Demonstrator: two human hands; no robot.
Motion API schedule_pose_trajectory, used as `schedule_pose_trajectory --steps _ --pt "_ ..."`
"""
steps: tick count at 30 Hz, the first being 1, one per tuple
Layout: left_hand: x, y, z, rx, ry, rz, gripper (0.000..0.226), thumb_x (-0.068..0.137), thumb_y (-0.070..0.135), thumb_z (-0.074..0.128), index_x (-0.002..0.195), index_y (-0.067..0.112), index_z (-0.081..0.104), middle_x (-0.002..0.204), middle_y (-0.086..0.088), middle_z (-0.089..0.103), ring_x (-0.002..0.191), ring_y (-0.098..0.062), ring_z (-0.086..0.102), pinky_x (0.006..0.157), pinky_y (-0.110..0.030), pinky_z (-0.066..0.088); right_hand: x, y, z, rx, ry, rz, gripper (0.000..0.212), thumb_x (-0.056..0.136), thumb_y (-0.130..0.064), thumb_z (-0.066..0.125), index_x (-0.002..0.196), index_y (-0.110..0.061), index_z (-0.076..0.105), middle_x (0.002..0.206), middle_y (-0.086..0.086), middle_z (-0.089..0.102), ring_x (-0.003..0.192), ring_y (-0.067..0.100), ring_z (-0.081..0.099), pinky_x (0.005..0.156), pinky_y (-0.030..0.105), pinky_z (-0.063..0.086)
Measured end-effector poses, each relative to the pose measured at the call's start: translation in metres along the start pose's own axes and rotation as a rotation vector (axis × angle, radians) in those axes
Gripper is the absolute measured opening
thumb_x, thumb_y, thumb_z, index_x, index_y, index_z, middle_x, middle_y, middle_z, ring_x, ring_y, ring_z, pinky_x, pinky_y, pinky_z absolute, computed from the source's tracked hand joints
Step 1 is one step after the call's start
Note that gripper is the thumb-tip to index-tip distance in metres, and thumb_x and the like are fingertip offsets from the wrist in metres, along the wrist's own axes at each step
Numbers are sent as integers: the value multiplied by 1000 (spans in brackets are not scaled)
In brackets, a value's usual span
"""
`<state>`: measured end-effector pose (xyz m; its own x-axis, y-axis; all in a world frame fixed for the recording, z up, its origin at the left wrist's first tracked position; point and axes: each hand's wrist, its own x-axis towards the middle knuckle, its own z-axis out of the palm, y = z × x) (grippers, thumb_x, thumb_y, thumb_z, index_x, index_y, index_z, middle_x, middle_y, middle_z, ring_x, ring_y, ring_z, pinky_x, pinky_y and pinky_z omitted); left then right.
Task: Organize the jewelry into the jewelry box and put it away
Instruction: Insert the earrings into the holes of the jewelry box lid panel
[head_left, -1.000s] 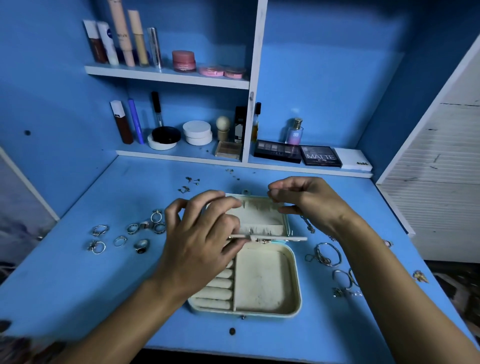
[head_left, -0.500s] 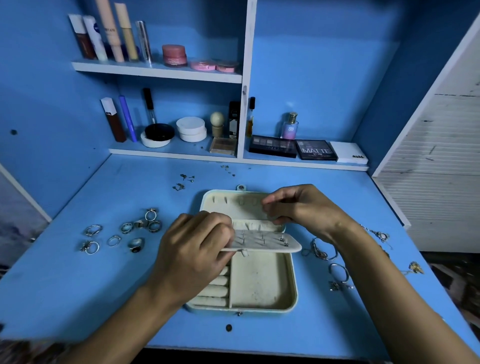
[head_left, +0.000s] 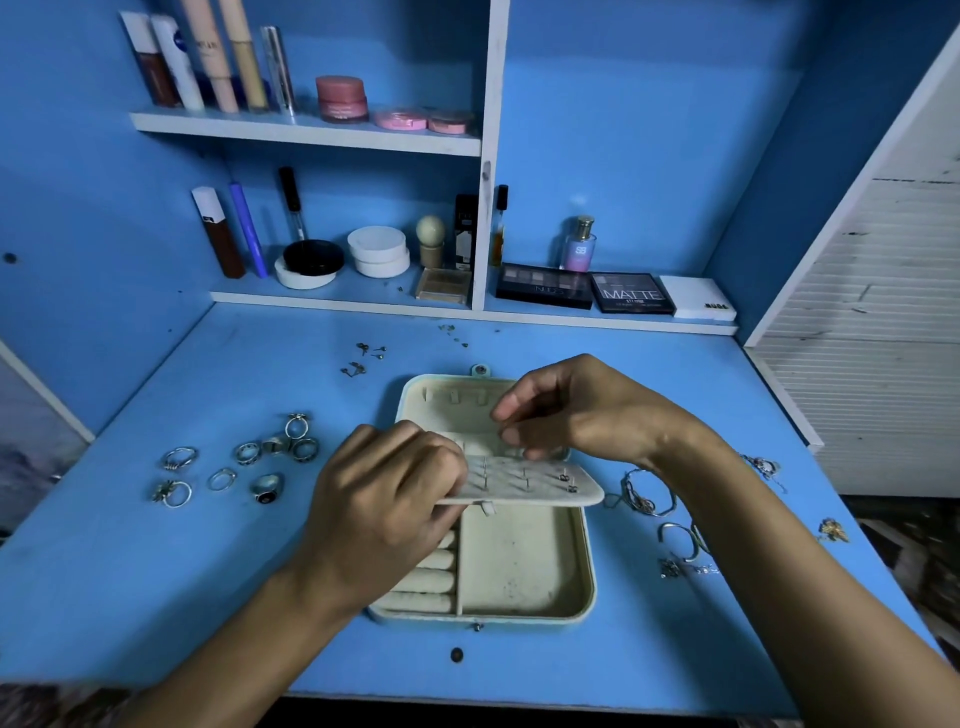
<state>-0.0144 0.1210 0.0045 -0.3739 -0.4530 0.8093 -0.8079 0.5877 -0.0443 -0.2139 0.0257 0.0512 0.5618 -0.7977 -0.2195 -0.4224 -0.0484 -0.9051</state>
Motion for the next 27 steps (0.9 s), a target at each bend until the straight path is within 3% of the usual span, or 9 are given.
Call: schedule_pose_trajectory --steps 7,10,14,21,27 --pt "0 0 -1 9 -8 -2 20 93 7 45 79 20 37 68 0 63 57 -23 56 49 -40 40 2 -10 -1 -91 -122 -57 19 84 5 74 92 -13 72 89 5 75 79 17 72 73 30 61" --pt "0 0 -1 7 -16 1 20 95 8 44 80 20 37 68 0 63 57 -22 56 49 -41 40 3 -14 0 -176 -145 -97 21 84 5 73 95 -13 71 89 5 75 78 18 72 71 27 59" --pt "0 0 -1 13 -21 -4 19 94 8 44 80 20 38 69 0 63 58 -22 56 50 -40 40 4 -16 1 -216 -163 -113 22 87 4 70 97 -16 70 89 3 75 87 28 73 77 34 62" --pt "1 0 -1 21 -7 7 20 97 11 40 79 20 38 69 0 64 59 -22 57 52 -38 39 5 -17 3 -223 -190 -108 26 86 8 67 97 -15 68 89 1 75 76 11 69 68 26 57" --pt "0 0 0 36 3 12 20 97 10 42 80 20 38 69 1 64 59 -21 56 54 -36 37 8 -21 2 -240 -225 -93 23 88 4 69 99 -16 67 91 0 75 93 24 73 78 36 62"
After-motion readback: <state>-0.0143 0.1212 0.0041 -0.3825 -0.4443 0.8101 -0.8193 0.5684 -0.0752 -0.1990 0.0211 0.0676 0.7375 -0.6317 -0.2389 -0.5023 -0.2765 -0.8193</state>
